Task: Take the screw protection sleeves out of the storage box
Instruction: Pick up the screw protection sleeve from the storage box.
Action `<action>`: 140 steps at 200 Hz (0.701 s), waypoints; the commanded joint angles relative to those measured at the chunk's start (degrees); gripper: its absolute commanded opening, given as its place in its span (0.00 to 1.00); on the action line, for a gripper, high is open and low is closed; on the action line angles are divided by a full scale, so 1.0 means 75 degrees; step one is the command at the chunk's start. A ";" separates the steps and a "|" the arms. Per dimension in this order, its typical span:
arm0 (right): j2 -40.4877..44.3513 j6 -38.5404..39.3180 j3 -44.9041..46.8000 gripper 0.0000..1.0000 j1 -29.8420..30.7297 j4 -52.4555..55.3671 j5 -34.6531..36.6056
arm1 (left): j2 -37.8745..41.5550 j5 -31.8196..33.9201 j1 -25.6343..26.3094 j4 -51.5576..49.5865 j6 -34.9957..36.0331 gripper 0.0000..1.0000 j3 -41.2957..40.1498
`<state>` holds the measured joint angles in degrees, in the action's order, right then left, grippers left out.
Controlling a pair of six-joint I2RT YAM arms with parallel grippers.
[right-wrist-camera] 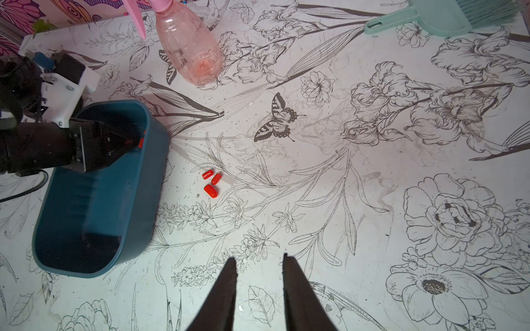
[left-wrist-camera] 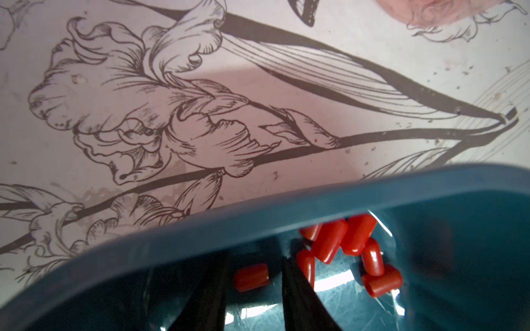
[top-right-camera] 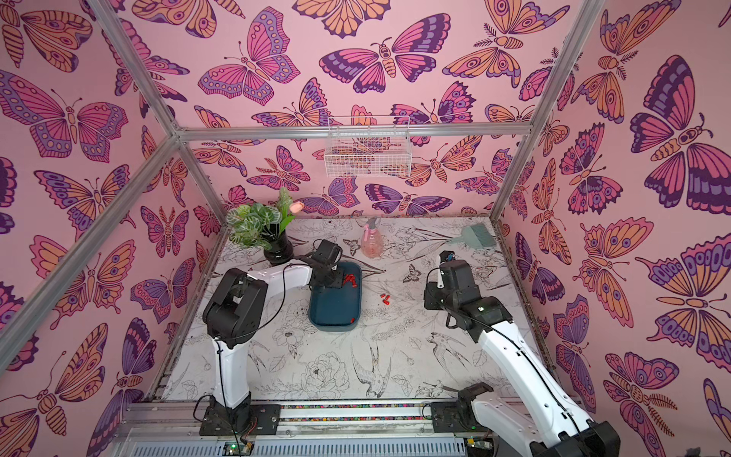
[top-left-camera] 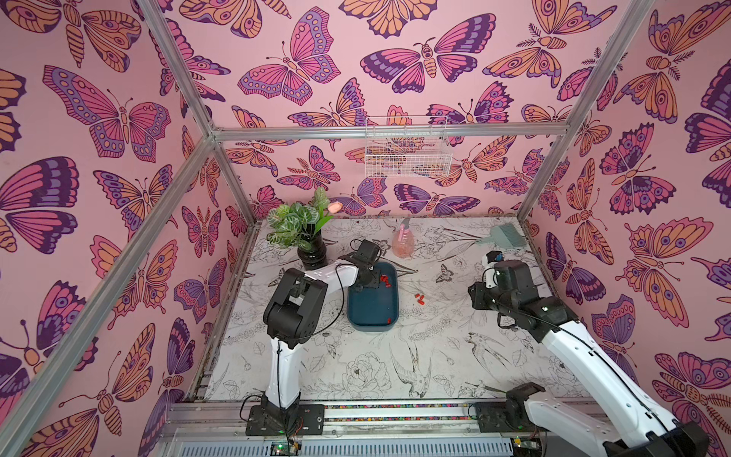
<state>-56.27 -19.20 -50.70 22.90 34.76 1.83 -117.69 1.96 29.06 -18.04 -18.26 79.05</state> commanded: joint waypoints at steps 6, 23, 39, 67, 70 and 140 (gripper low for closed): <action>0.0131 0.0076 0.0101 0.32 -0.0064 0.0143 -0.0071 | -0.0256 -0.0026 0.0051 -0.0171 -0.0009 0.34 -0.0028; 0.0155 0.0076 0.0103 0.32 -0.0076 0.0140 -0.0088 | -0.0272 -0.0047 0.0048 -0.0166 -0.0014 0.31 0.0004; 0.0152 0.0076 0.0103 0.32 -0.0090 0.0143 -0.0085 | -0.0282 -0.0048 0.0051 -0.0178 -0.0014 0.28 0.0031; 0.0145 0.0081 0.0103 0.32 -0.0094 0.0132 -0.0114 | -0.0275 -0.0060 0.0051 -0.0172 -0.0014 0.25 0.0054; 0.0148 0.0076 0.0096 0.32 -0.0099 0.0131 -0.0117 | -0.0274 -0.0061 0.0051 -0.0178 -0.0014 0.24 0.0047; 0.0143 0.0077 0.0103 0.32 -0.0120 0.0133 -0.0168 | 0.0052 -0.0124 0.0051 -0.0246 -0.0015 0.21 0.0007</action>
<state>-55.81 -19.20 -50.37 22.50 34.76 1.21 -117.91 2.00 29.06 -18.04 -18.41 79.26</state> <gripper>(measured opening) 0.320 0.218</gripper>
